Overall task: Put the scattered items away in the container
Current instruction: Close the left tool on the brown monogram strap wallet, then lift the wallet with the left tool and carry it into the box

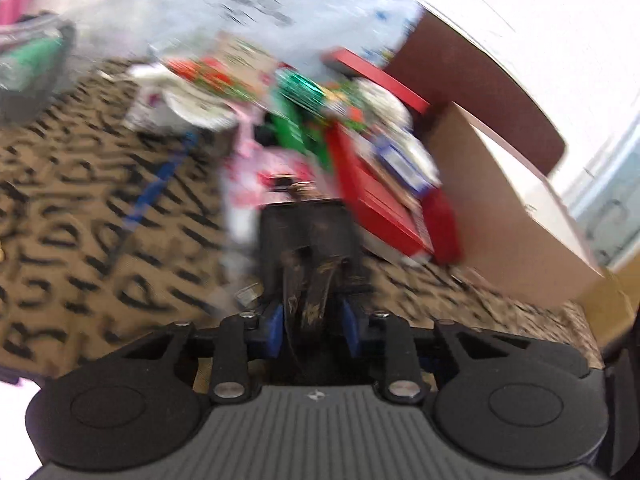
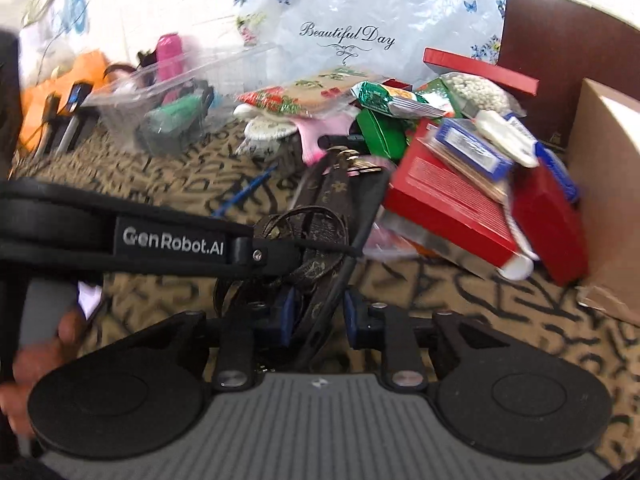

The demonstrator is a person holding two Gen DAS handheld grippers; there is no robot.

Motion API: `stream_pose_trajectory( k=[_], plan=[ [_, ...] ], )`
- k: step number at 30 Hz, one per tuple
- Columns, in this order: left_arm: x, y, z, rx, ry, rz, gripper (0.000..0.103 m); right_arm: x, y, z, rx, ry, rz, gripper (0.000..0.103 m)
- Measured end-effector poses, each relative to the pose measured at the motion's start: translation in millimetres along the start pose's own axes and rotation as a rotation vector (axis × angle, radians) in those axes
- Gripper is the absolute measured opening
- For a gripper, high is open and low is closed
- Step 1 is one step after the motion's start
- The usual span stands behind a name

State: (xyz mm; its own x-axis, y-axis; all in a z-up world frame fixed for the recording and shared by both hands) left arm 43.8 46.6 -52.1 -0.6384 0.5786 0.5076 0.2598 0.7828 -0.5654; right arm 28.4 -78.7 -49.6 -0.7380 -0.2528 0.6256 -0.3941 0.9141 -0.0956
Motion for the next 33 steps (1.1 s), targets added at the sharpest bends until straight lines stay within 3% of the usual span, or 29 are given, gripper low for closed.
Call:
stream_pose_trajectory(
  k=[4,11,21,26,30,33],
  plan=[
    [-16.5,-20.5,17.0,-0.022,0.076,0.066,0.028,19.1,-17.5,20.1,0.006,0.044,0.014,0.021],
    [-35.5,-49.1,36.2,-0.087,0.150,0.139,0.030,43.1,-56.7,55.6,-0.132,0.102,0.054,0.022],
    [-30.3,-49.7,34.9,-0.049,0.131,0.123,0.040,49.7,-66.3,59.4,-0.141,0.050,0.061,0.026],
    [-16.8,-51.8,30.4,-0.046,0.121,0.191,0.044,49.1,-70.3,60.8,-0.167,0.046,0.056,0.027],
    [-7.9,-47.5,26.6,-0.034,0.070,0.122,0.057,49.5,-72.2,60.9,-0.188,0.047,0.055,0.031],
    [-3.6,-40.4,23.7,-0.020,0.047,0.106,0.068,49.7,-72.2,60.5,-0.191,0.038,0.070,0.041]
  ],
)
Point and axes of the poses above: each gripper's, at about its wrist camera, not at the fingertips, and x roughly against the way its jaws point, y to its left, z to its underside, the point moved 1 cm from there along -x, roughly the way its jaws point, and after that the axes turned 13 degrees about z, right-handed, at the moved point
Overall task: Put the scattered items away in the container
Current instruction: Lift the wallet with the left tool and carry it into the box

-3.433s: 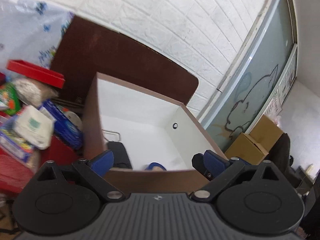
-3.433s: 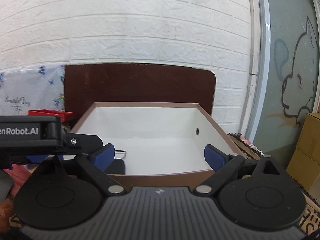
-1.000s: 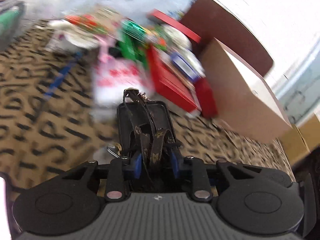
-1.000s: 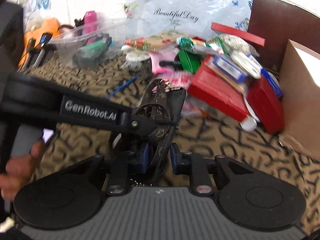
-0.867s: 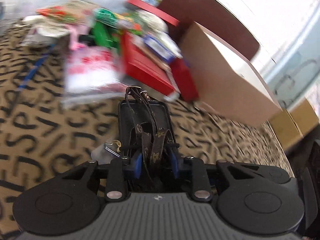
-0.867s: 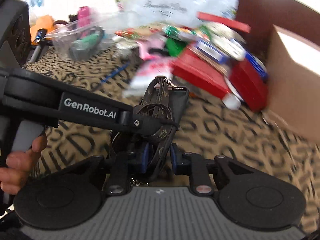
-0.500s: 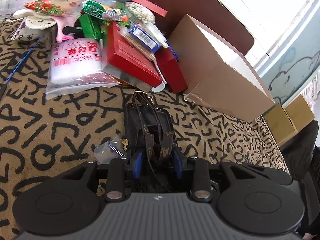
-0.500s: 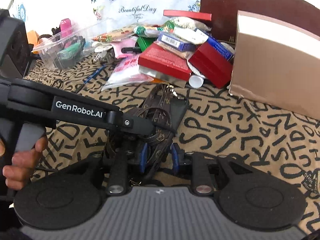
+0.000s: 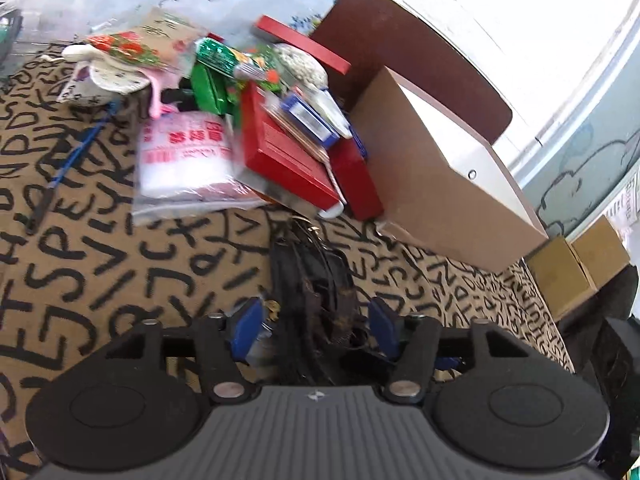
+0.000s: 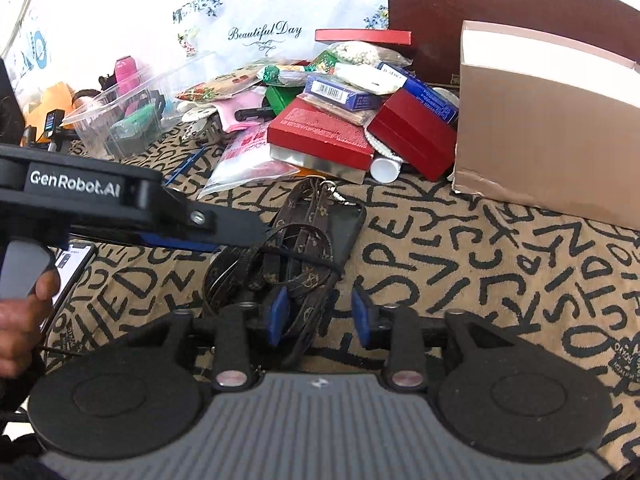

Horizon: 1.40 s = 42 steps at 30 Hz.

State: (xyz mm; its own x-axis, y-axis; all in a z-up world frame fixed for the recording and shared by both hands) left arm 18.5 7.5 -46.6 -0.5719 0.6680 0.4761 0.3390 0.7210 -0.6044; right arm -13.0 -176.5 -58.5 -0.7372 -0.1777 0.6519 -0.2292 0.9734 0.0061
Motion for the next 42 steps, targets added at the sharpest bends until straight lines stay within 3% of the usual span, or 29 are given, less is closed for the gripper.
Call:
stream_pose_trajectory(
  k=[4,6,8,9,10,15,20,28,36,42],
  plan=[
    [-11.6,12.6,1.5,0.012,0.067,-0.042,0.071,-5.5,2.7,0.7,0.000,0.012,-0.006,0.041],
    [-17.1,15.7,5.2,0.021,0.092,-0.007,0.070,-9.8,5.5,2.1,0.004,0.023,-0.004,0.041],
    [-20.3,14.8,7.8,0.005,0.108,0.031,0.061,-13.7,8.5,3.4,0.003,0.029,-0.005,0.041],
    [-22.2,14.5,9.2,-0.002,0.113,0.037,0.049,-14.7,9.7,3.1,0.000,0.026,-0.009,0.041],
    [-22.8,14.6,9.3,-0.005,0.111,0.039,0.045,-15.9,11.2,2.3,0.001,0.025,-0.012,0.041],
    [-24.2,17.2,8.8,0.002,0.110,0.024,0.045,-16.6,17.9,1.1,0.041,0.030,-0.015,0.041],
    [-31.0,10.6,9.8,-0.033,0.109,0.003,0.044,-22.1,13.1,1.4,-0.001,0.036,-0.026,0.041],
    [-28.3,-2.5,10.3,-0.056,0.098,-0.025,0.034,-12.5,9.5,3.3,-0.014,0.014,-0.009,0.035],
    [-15.1,-40.9,-7.9,-0.149,0.011,0.030,0.033,21.4,-6.1,-9.3,-0.054,-0.118,0.006,0.033],
    [-24.7,-76.7,-53.1,-0.219,-0.020,0.111,0.033,39.5,-28.0,-40.5,-0.041,-0.248,0.060,0.033]
  ],
)
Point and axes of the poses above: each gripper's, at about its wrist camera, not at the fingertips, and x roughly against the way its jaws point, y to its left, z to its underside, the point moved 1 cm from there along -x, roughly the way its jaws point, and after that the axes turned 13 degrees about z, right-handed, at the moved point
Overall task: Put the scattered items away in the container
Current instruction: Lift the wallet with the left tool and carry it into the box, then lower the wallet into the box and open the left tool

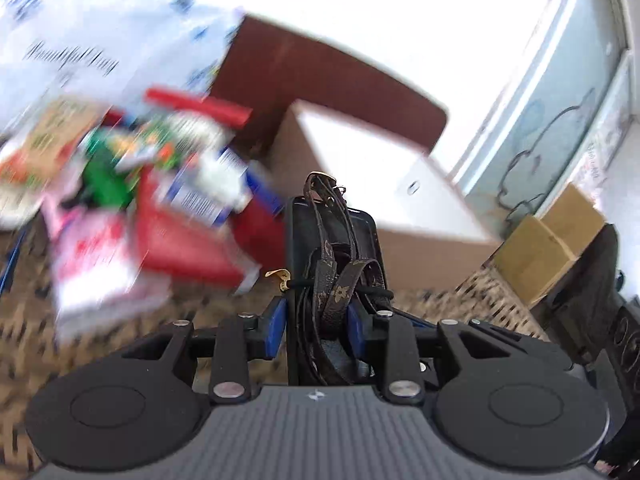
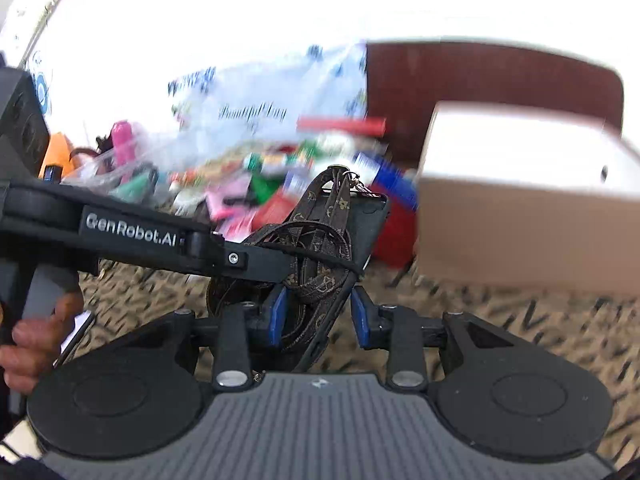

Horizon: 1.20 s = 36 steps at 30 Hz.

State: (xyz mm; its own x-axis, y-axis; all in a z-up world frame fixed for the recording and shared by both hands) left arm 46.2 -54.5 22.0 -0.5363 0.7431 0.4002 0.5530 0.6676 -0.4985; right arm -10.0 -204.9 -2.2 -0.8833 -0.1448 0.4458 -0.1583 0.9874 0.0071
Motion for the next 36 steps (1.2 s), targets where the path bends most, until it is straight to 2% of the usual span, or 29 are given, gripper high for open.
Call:
stream_pose_trajectory(
  k=[5,9,16,22,33,36],
  plan=[
    [-21.7,-26.1,-41.9,-0.066,-0.056,0.055,0.033,6.6,-26.7,-38.3,-0.013,-0.134,0.070,0.033],
    [-56.4,-41.7,-61.8,-0.078,-0.042,0.076,0.033,-1.5,-56.4,-57.3,-0.041,-0.168,0.117,0.033],
    [-131.4,-56.8,-83.8,-0.038,0.009,0.130,0.033,-31.2,-123.7,-76.1,-0.082,-0.118,0.196,0.033],
    [-186.3,-56.9,-93.4,0.021,0.050,0.139,0.033,-64.6,-177.8,-83.4,-0.100,-0.058,0.230,0.033],
    [-256.6,-46.0,-97.9,0.143,0.106,0.128,0.033,-107.7,-229.2,-80.9,-0.074,0.057,0.252,0.033],
    [-270.5,-39.8,-96.1,0.183,0.130,0.128,0.032,-120.7,-233.2,-79.8,-0.040,0.091,0.287,0.033]
  ],
)
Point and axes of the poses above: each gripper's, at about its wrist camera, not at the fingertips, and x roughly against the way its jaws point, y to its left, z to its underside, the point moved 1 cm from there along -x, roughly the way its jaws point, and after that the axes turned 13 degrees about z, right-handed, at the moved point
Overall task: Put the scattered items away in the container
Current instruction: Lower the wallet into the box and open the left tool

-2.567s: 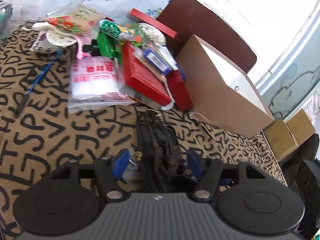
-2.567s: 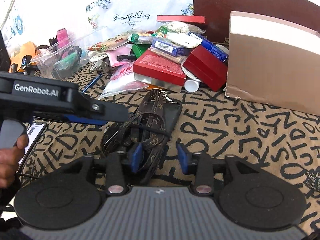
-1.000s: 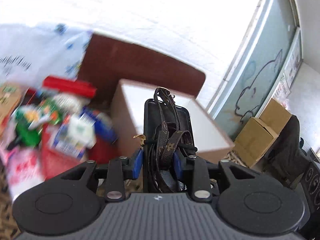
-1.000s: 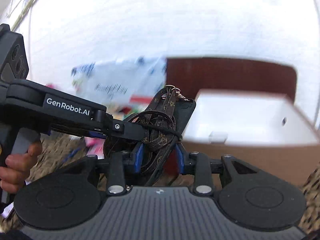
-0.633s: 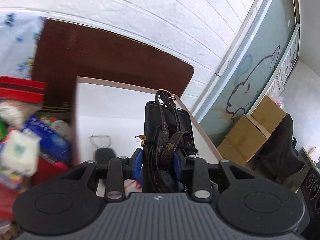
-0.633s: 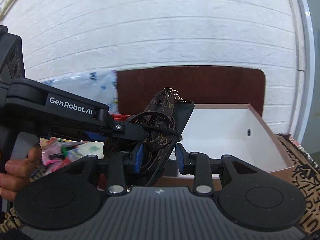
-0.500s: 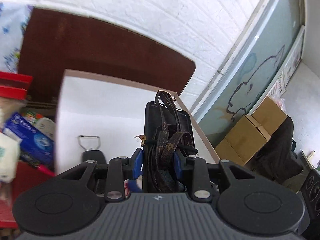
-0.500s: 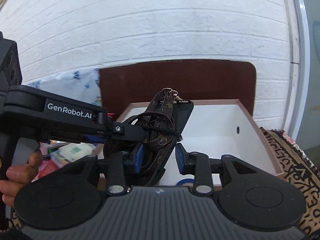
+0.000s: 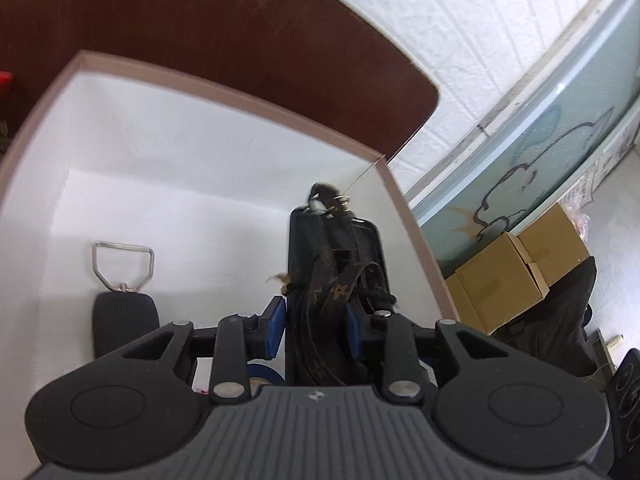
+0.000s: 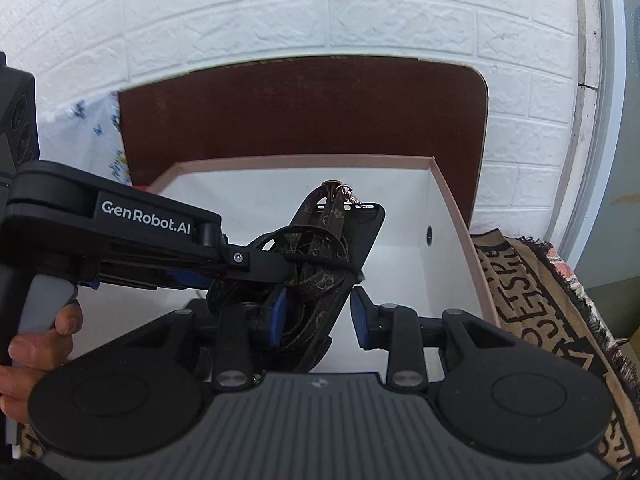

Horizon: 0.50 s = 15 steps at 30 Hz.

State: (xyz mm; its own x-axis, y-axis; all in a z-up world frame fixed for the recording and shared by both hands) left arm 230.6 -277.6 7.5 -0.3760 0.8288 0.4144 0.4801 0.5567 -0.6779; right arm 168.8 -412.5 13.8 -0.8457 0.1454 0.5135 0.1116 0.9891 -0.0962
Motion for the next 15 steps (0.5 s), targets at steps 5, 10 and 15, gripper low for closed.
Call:
stream_pose_trajectory(
  k=[5,10,15],
  plan=[
    [-2.8,1.8,-0.2,0.010,0.048,-0.020,0.092,-23.6,8.9,4.5,0.074,0.054,0.094,0.040],
    [7.5,-1.5,-0.2,-0.040,0.058,-0.027,0.095,-16.0,15.4,6.4,0.078,0.027,0.105,0.060],
    [13.9,-1.0,3.4,-0.063,0.048,-0.033,0.095,-6.7,17.8,5.8,0.059,-0.002,0.127,0.087]
  ],
)
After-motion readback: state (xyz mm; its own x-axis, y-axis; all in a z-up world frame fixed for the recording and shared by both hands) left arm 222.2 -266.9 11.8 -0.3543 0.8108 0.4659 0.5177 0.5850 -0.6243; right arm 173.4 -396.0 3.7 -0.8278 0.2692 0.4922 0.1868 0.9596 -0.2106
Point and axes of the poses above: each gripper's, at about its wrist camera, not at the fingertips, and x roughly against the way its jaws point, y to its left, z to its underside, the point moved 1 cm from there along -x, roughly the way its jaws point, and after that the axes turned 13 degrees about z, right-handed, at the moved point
